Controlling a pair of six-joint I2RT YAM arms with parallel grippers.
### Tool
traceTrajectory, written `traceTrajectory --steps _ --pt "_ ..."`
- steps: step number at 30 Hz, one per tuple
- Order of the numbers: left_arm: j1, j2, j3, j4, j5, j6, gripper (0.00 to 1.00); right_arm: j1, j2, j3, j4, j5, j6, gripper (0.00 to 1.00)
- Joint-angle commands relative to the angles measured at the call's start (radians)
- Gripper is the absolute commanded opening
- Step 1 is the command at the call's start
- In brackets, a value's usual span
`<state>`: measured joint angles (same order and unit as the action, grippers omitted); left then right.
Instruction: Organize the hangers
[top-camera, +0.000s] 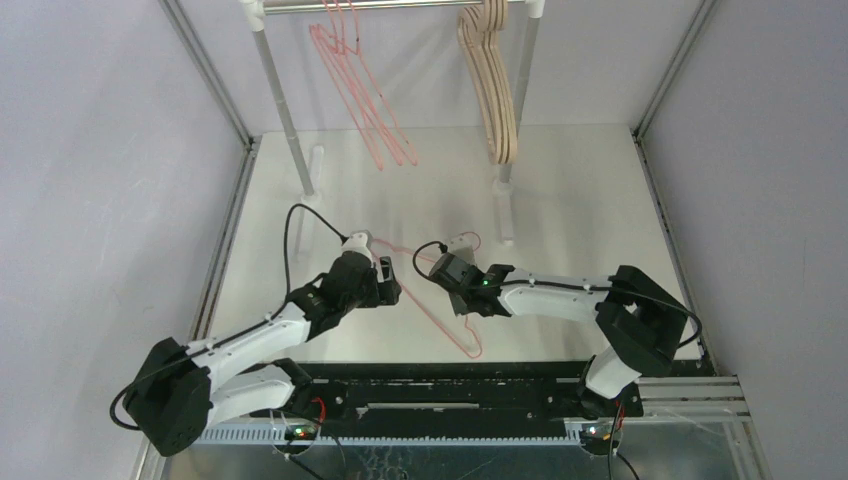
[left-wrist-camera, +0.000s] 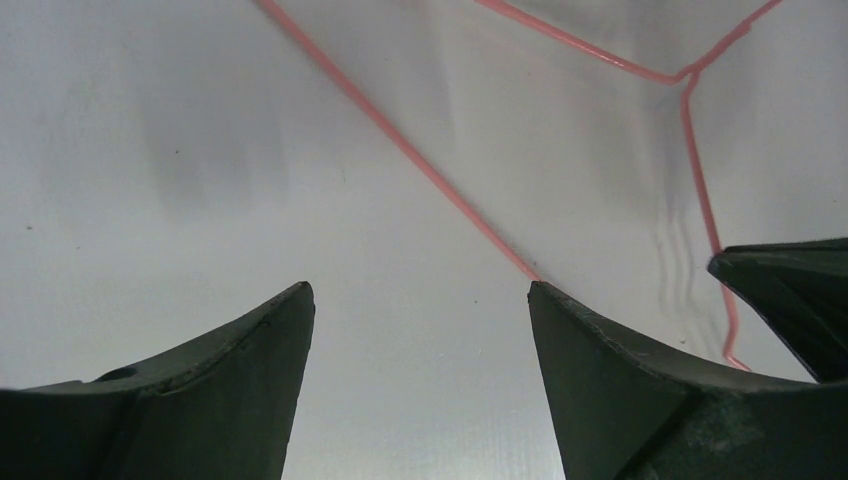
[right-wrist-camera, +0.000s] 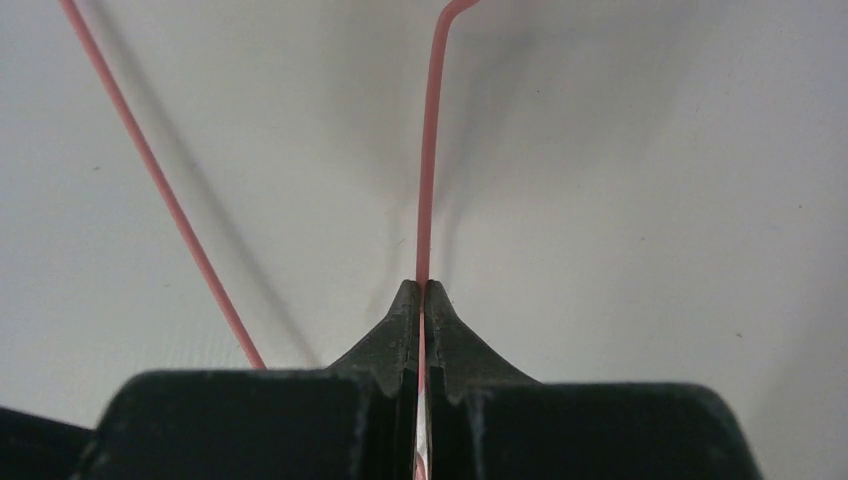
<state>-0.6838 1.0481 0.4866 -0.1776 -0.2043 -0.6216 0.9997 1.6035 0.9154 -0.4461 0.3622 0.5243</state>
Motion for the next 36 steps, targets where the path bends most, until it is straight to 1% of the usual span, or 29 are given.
traceTrajectory --steps 1,10,19,23,28,30,32,34,36 --pt "0.004 0.063 0.025 0.089 0.029 -0.009 0.82 0.030 -0.082 -0.013 0.036 0.046 -0.027 0.00" --pt "0.001 0.194 0.072 0.198 0.093 -0.016 0.81 0.048 -0.114 -0.043 0.069 0.057 -0.038 0.00" --pt "-0.041 0.335 0.098 0.276 0.082 -0.027 0.79 0.050 -0.136 -0.041 0.071 0.057 -0.041 0.00" --pt "-0.056 0.351 0.094 0.289 0.094 -0.042 0.78 0.053 -0.152 -0.043 0.060 0.066 -0.039 0.00" --pt "-0.072 0.322 0.072 0.281 0.090 -0.044 0.76 0.056 -0.162 -0.042 0.063 0.072 -0.034 0.00" --pt "-0.074 0.319 0.065 0.285 0.085 -0.074 0.75 0.058 -0.160 -0.042 0.068 0.068 -0.033 0.00" --pt "-0.074 0.333 0.071 0.291 0.086 -0.075 0.72 0.063 -0.161 -0.042 0.070 0.066 -0.033 0.00" --pt "-0.075 0.357 0.082 0.304 0.100 -0.077 0.67 0.066 -0.166 -0.042 0.070 0.067 -0.030 0.00" --pt "-0.078 0.390 0.085 0.332 0.122 -0.081 0.58 0.069 -0.176 -0.042 0.066 0.071 -0.027 0.00"
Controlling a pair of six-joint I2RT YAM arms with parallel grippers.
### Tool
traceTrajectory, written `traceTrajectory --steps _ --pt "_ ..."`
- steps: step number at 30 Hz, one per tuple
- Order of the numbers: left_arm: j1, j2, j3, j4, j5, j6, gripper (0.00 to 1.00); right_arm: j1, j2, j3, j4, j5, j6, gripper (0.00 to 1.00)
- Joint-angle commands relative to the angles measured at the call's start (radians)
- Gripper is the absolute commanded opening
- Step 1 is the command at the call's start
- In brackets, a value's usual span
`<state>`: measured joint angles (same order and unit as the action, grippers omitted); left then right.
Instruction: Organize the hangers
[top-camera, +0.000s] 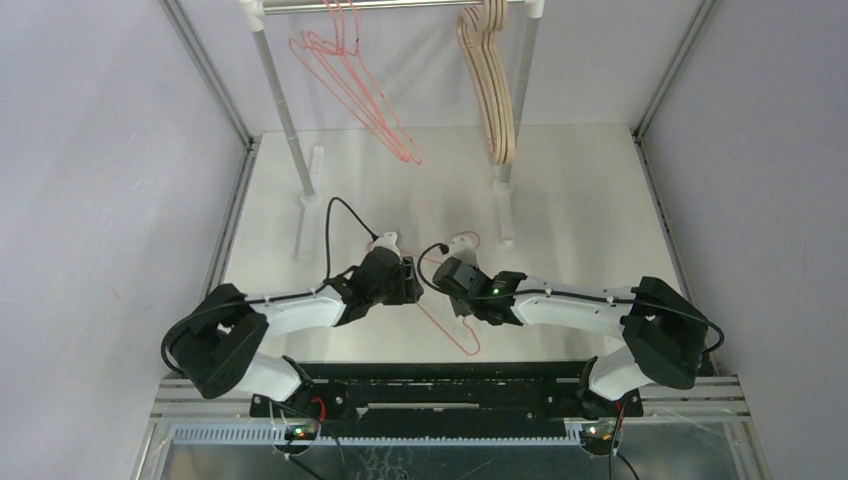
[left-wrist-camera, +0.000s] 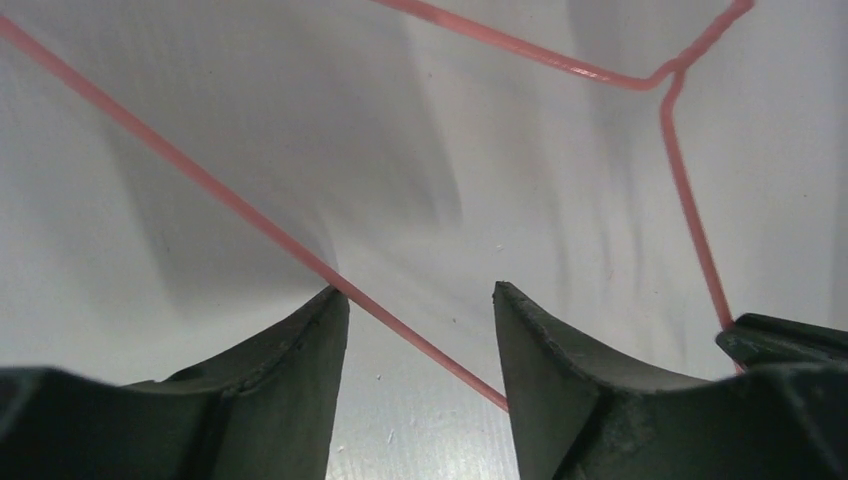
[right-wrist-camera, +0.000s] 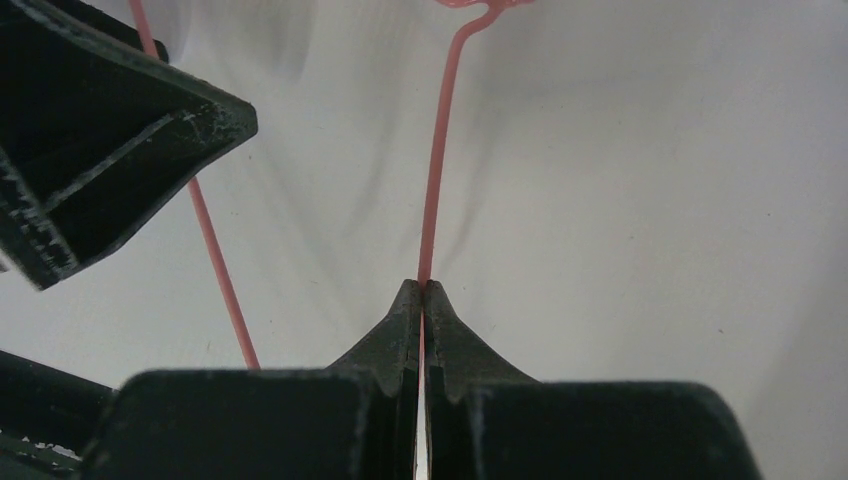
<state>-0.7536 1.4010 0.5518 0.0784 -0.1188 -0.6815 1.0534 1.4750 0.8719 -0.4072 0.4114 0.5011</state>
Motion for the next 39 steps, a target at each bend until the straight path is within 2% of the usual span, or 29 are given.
traceTrajectory --steps 1,8,9,11,12,25,31,33,36,37,39 --pt "-0.010 0.056 0.023 0.089 0.048 -0.023 0.54 0.016 -0.053 0.001 0.024 0.024 -0.004 0.00" --pt "-0.012 0.153 0.036 0.161 0.092 -0.024 0.35 0.022 -0.087 0.001 -0.001 0.038 0.002 0.00" --pt "-0.012 0.160 0.036 0.168 0.095 -0.024 0.29 0.023 -0.090 0.002 -0.002 0.038 0.003 0.00" --pt "-0.012 0.170 0.035 0.181 0.097 -0.020 0.03 0.027 -0.098 0.001 -0.003 0.038 0.003 0.00" --pt "-0.012 0.173 0.034 0.189 0.100 -0.016 0.01 0.027 -0.101 0.001 -0.003 0.038 0.003 0.00" --pt "-0.013 0.082 -0.027 0.256 0.104 0.005 0.00 0.034 -0.112 0.002 -0.028 0.079 0.021 0.00" --pt "-0.016 -0.079 0.037 0.104 0.065 0.064 0.00 0.026 -0.116 -0.012 -0.057 0.097 0.074 0.00" --pt "-0.016 -0.130 0.066 0.043 0.048 0.084 0.00 0.025 -0.126 -0.025 -0.048 0.087 0.093 0.15" --pt "-0.016 -0.180 0.105 -0.015 0.027 0.107 0.00 0.024 -0.153 -0.043 -0.039 0.074 0.121 0.26" --pt "-0.016 -0.190 0.113 -0.026 0.021 0.113 0.00 0.025 -0.168 -0.052 -0.035 0.069 0.131 0.33" --pt "-0.016 -0.199 0.121 -0.038 0.009 0.123 0.00 0.037 -0.224 -0.089 -0.008 0.055 0.145 0.53"
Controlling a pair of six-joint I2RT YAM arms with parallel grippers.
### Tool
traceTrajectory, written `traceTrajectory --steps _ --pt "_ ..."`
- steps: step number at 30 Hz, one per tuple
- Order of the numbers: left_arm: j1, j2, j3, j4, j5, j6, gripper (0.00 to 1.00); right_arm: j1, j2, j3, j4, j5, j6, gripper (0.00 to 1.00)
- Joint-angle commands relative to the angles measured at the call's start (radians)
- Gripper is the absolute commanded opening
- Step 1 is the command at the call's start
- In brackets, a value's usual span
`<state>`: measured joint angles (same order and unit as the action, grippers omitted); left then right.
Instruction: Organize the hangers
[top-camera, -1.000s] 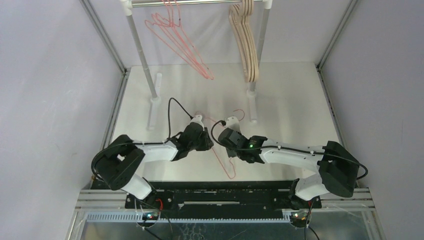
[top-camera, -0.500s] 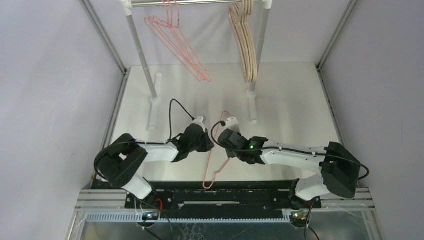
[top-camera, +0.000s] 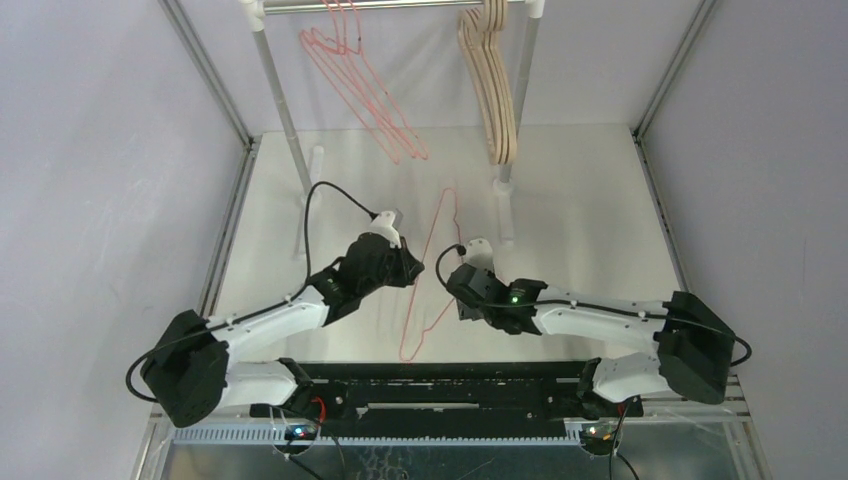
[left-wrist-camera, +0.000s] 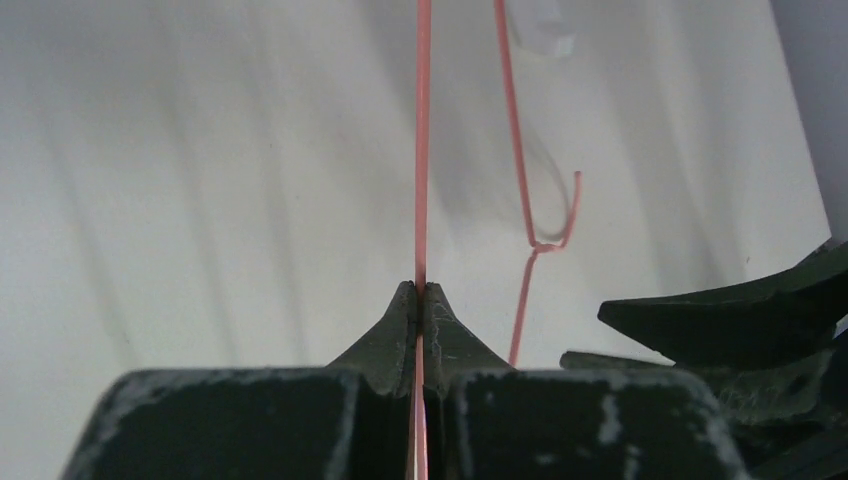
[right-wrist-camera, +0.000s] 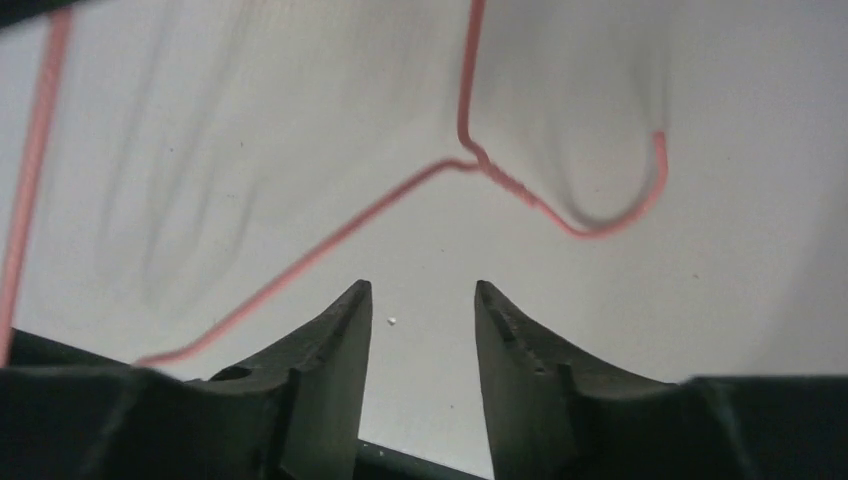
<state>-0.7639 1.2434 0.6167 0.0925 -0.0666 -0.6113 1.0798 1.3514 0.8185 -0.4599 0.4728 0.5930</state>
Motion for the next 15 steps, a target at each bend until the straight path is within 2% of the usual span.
traceTrajectory --steps 1,4,7,10,15 --pt "-0.006 -0.041 0.056 -0.054 -0.047 0.054 0.00 0.020 -0.136 -0.064 0.081 -0.015 0.056 0.58" --pt "-0.006 -0.029 0.058 -0.052 -0.042 0.056 0.00 0.033 -0.258 -0.166 0.161 -0.049 0.111 0.68" --pt "-0.006 -0.023 0.056 -0.047 -0.037 0.055 0.00 0.017 -0.383 -0.301 0.310 -0.115 0.167 0.82" --pt "-0.006 -0.028 0.057 -0.048 -0.041 0.057 0.00 -0.003 -0.444 -0.393 0.446 -0.182 0.210 0.83" --pt "-0.007 -0.041 0.061 -0.062 -0.046 0.062 0.00 -0.016 -0.394 -0.412 0.539 -0.217 0.241 0.83"
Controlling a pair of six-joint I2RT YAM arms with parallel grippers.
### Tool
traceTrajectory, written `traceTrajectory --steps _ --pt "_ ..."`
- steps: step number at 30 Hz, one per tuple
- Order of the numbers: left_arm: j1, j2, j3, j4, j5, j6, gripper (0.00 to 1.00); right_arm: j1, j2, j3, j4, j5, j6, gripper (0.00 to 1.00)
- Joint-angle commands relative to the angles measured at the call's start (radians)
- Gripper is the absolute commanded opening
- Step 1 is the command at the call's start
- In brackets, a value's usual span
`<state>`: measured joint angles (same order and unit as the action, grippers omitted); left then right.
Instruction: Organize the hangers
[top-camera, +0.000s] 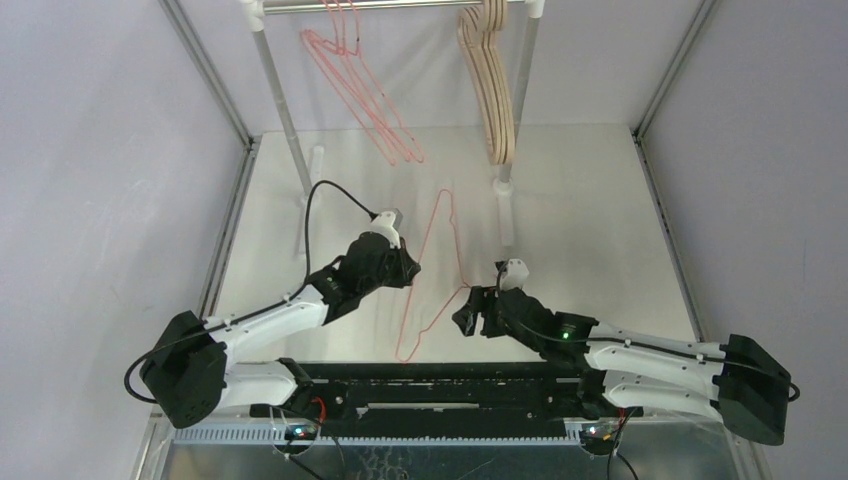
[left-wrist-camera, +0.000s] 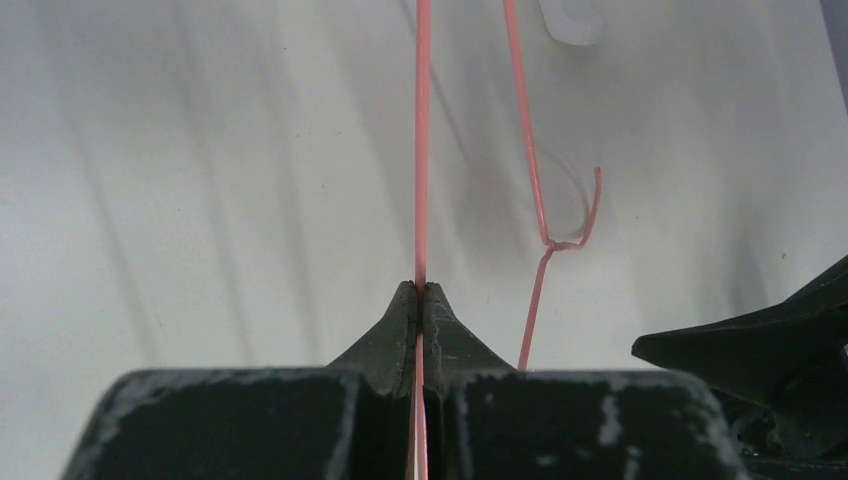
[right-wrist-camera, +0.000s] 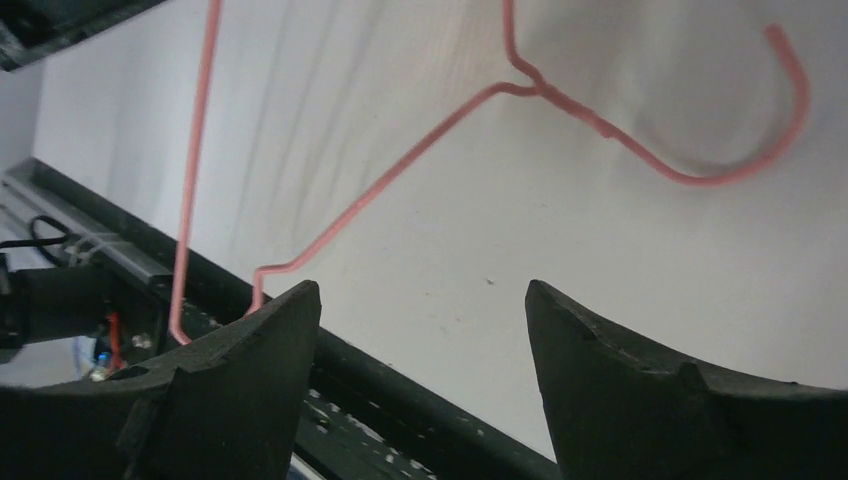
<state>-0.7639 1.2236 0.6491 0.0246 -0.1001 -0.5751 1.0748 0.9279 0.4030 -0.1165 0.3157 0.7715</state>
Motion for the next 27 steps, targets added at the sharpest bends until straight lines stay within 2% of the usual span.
traceTrajectory --steps 1,8,12,17,27 --pt "-0.007 -0.023 0.029 0.004 -0.014 0.028 0.00 -0.012 0.046 -0.005 0.235 -0.071 0.071 0.84" --pt "-0.009 -0.035 0.024 -0.004 -0.019 0.027 0.00 -0.042 0.170 -0.158 0.655 -0.136 0.242 0.84" --pt "-0.011 -0.035 0.029 -0.007 -0.016 0.032 0.00 -0.038 0.269 -0.196 0.803 -0.174 0.320 0.83" --pt "-0.012 -0.044 0.027 -0.010 -0.021 0.032 0.00 -0.015 0.379 -0.202 0.993 -0.216 0.318 0.81" --pt "-0.014 -0.050 0.030 -0.022 -0.022 0.032 0.00 -0.011 0.597 -0.160 1.176 -0.300 0.350 0.78"
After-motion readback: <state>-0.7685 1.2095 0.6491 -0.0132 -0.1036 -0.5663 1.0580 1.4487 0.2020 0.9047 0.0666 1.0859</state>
